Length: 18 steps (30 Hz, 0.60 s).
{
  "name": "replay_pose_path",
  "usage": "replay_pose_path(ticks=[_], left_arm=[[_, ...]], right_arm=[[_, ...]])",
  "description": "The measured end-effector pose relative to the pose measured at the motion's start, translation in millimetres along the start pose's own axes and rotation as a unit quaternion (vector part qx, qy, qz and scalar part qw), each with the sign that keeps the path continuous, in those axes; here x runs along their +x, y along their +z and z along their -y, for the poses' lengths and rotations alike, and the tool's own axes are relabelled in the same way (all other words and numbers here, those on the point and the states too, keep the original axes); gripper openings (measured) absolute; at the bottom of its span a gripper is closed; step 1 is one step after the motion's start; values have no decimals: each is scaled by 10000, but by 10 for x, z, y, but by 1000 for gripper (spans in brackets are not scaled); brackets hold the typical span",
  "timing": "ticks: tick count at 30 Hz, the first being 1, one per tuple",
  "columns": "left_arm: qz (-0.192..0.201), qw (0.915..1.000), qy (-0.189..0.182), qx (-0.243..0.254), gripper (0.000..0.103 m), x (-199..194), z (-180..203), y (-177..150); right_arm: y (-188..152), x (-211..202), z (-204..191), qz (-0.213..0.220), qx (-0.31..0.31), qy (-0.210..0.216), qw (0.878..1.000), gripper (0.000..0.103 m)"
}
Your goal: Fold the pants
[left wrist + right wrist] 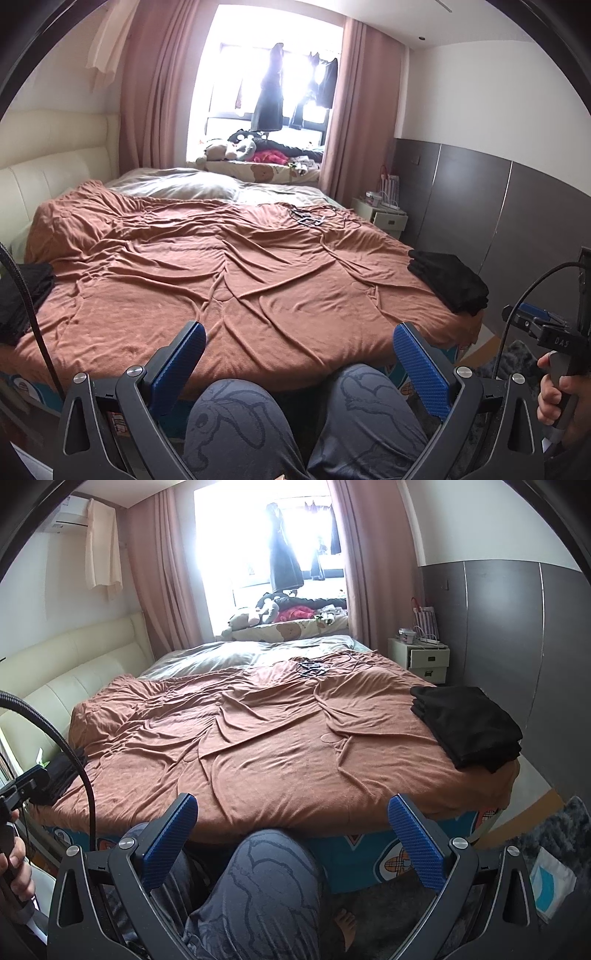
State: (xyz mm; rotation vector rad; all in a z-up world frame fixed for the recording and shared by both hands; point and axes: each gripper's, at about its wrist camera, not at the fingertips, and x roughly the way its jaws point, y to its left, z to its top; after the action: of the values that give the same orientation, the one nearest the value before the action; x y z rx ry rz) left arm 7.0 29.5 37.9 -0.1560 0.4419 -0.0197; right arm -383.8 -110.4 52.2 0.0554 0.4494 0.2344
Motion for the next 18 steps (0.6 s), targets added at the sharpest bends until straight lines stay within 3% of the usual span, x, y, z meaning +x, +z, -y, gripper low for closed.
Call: replay_pose_path(ticks=[18], left_arm=[[100,9999,1,93,102,-145,64,-9]], right_arm=[[-44,-74,35,56,28,41,10000,103]])
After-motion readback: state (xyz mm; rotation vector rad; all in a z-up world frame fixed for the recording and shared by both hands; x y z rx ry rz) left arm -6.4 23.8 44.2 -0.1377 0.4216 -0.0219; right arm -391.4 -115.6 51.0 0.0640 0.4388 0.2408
